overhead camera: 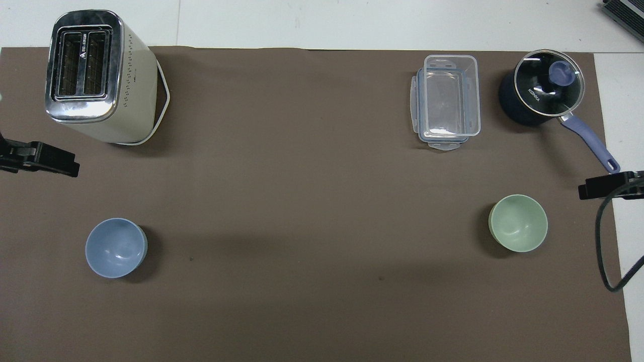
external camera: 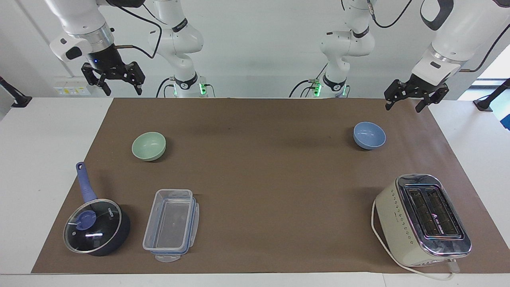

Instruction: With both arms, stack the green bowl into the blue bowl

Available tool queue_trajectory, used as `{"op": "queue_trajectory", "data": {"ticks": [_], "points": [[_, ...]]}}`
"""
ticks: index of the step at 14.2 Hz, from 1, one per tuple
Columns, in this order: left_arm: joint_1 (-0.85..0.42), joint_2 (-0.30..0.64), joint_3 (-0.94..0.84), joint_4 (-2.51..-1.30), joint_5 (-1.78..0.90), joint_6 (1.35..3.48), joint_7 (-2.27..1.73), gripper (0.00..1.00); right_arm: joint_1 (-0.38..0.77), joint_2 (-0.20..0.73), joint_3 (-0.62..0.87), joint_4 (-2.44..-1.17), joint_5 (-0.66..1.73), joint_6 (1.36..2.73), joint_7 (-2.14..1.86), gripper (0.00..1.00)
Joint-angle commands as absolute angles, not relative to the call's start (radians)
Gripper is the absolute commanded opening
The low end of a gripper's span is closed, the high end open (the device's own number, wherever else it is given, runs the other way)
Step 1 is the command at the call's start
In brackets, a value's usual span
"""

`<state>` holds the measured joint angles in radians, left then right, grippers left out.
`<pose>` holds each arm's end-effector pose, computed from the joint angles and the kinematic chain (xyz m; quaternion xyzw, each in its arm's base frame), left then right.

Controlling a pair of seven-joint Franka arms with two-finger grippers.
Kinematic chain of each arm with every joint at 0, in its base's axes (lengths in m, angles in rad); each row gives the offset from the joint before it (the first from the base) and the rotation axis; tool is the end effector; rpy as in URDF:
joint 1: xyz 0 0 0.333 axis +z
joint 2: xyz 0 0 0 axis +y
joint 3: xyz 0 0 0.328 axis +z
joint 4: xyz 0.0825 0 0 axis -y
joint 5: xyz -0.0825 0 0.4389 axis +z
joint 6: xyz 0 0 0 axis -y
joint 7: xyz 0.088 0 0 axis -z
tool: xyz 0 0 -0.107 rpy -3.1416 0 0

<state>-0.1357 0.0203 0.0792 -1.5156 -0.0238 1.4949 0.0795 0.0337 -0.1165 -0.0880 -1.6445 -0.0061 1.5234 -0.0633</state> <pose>0.6073 -0.0376 0.6466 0.9974 -0.0686 -0.0203 0.0113 0.5654 -0.0344 0.6619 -1.0000 -0.0047 0.0024 0.0022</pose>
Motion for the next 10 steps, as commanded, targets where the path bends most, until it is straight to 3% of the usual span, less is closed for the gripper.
{"op": "queue_trajectory", "data": {"ticks": [1,10], "points": [[-0.127,0.006,0.075,-1.525,-0.011,1.479,0.091,1.0,0.028,-0.109,-0.087,-1.632,0.011,1.528,-0.078,1.0],[-0.127,0.006,0.075,-1.525,-0.011,1.48,0.087,1.0,0.015,-0.107,-0.089,-1.632,-0.006,1.536,-0.075,1.0]]}}
